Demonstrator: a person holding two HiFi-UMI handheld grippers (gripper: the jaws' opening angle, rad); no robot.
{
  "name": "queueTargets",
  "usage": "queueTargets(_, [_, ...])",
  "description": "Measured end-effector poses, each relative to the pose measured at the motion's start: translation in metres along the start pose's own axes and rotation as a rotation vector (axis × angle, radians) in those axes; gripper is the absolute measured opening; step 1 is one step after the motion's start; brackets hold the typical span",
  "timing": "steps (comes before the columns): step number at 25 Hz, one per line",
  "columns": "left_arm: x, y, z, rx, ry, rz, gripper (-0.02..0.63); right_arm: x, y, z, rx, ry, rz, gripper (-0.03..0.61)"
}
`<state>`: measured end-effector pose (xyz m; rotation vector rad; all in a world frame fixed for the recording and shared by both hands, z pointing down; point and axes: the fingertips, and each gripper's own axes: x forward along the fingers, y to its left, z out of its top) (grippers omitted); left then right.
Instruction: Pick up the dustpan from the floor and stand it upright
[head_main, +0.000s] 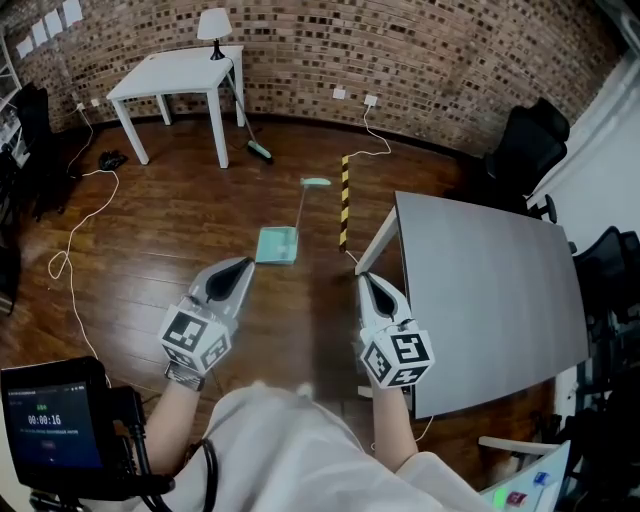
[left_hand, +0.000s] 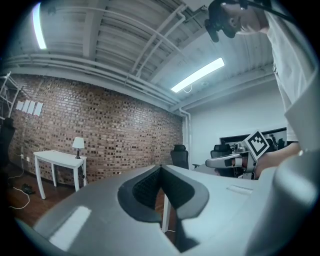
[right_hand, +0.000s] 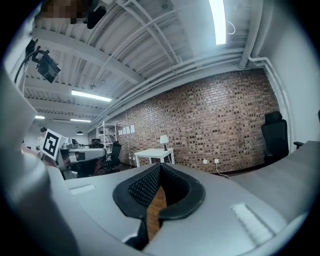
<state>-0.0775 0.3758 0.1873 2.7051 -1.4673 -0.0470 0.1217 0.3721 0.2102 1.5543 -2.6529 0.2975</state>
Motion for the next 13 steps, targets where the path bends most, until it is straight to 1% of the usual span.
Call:
queueTargets(8, [-0.003,0.016,0.012,-0.005,0.007,0.005,0.000,0.013,0.010,0.012,-0.004,0.009,-0.002,0.012])
queueTargets(13, [-0.001,0.008,0.007,-0.009,-0.002,0.009,0.000,0.006,0.003,0.005,-0.009,0.009,-0.005,0.012])
